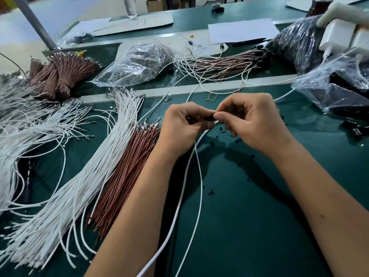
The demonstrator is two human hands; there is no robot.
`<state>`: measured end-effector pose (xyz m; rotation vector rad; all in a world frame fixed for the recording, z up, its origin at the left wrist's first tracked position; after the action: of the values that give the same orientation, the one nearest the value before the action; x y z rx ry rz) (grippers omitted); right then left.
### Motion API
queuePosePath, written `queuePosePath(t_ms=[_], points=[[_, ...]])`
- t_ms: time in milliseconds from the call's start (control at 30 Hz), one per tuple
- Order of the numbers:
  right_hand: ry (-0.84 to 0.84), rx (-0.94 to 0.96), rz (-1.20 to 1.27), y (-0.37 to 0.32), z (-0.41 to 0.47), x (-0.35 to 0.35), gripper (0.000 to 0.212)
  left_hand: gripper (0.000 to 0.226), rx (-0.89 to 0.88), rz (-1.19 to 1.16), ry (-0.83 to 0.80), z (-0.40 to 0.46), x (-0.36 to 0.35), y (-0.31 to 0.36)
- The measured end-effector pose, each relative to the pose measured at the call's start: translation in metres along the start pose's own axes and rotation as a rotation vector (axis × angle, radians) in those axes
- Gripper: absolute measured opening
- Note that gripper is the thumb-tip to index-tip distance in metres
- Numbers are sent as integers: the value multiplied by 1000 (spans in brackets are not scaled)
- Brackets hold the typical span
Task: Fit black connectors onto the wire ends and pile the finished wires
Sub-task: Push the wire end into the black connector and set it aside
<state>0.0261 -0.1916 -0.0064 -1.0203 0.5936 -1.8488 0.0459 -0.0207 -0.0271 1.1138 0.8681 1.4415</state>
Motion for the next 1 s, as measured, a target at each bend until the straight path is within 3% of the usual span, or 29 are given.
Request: queuePosePath(t_ms=[200, 500, 1000], points=[[16, 2, -71, 4, 0, -1, 7, 24, 18, 2, 15, -2, -3, -3], [-45, -190, 284, 15, 0, 2, 2, 19, 49, -145, 50, 0, 0, -4], [-1, -131, 154, 6, -1, 0, 5, 17, 168, -238, 35, -1, 1, -10]])
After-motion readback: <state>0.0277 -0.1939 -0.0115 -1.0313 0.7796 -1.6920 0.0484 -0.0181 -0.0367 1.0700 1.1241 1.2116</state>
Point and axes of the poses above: each hand's wrist, its own z-axis towards the middle knuckle, its own x-axis out of the back of the hand, y = z × x, the point moved 4 cm from there along z, towards the middle knuckle, and after that the axes turned 10 degrees about y, right-handed, at the moved point
